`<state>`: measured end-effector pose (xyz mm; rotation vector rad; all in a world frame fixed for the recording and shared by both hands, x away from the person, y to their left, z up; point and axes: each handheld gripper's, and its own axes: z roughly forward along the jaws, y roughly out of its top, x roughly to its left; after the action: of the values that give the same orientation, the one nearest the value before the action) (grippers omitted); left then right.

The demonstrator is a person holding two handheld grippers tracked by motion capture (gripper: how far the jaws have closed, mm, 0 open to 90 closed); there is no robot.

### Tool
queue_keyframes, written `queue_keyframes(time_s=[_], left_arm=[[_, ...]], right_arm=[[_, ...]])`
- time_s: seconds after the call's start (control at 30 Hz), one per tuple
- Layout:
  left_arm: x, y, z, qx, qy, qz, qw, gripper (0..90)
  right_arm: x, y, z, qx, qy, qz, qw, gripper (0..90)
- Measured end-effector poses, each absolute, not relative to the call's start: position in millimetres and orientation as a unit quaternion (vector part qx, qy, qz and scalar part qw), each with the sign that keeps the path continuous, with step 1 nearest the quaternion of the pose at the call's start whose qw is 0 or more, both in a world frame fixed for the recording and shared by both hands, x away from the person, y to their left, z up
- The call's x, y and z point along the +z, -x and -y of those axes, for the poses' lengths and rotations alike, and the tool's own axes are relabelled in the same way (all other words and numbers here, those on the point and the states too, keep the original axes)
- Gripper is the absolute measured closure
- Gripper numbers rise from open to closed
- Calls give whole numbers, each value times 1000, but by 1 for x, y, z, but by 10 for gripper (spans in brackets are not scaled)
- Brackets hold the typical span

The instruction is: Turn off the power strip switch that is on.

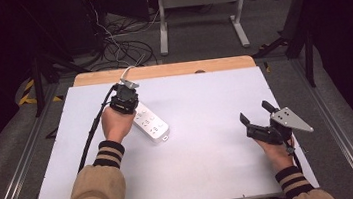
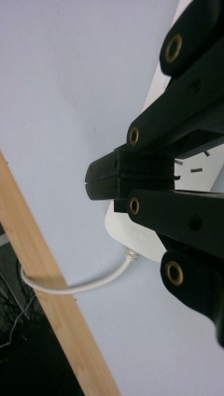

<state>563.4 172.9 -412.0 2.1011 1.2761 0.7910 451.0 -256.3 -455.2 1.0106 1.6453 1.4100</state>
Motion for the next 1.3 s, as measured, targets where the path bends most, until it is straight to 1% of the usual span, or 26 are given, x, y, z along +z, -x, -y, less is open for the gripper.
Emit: queue_keyframes(time_s=[0.2, 0.33, 0.43, 0.7, 1.13, 1.3], left_arm=[[-434, -582, -177, 271, -780, -500, 260, 900], [-439, -588, -178, 264, -777, -505, 267, 900], [-445, -592, -180, 260, -779, -510, 257, 900], [-445, -592, -179, 258, -777, -509, 266, 900], [-451, -594, -180, 256, -780, -509, 260, 900], [-453, -593, -178, 263, -779, -506, 259, 900]], right_arm=[[-455, -450, 256, 548, -392, -642, 367, 108], [-456, -450, 255, 547, -393, -643, 364, 108], [-455, -450, 254, 546, -391, -644, 366, 108], [-455, -450, 255, 546, -391, -644, 366, 109], [-455, -450, 254, 547, -391, -644, 365, 109], [-455, -449, 254, 547, -389, -644, 366, 109]])
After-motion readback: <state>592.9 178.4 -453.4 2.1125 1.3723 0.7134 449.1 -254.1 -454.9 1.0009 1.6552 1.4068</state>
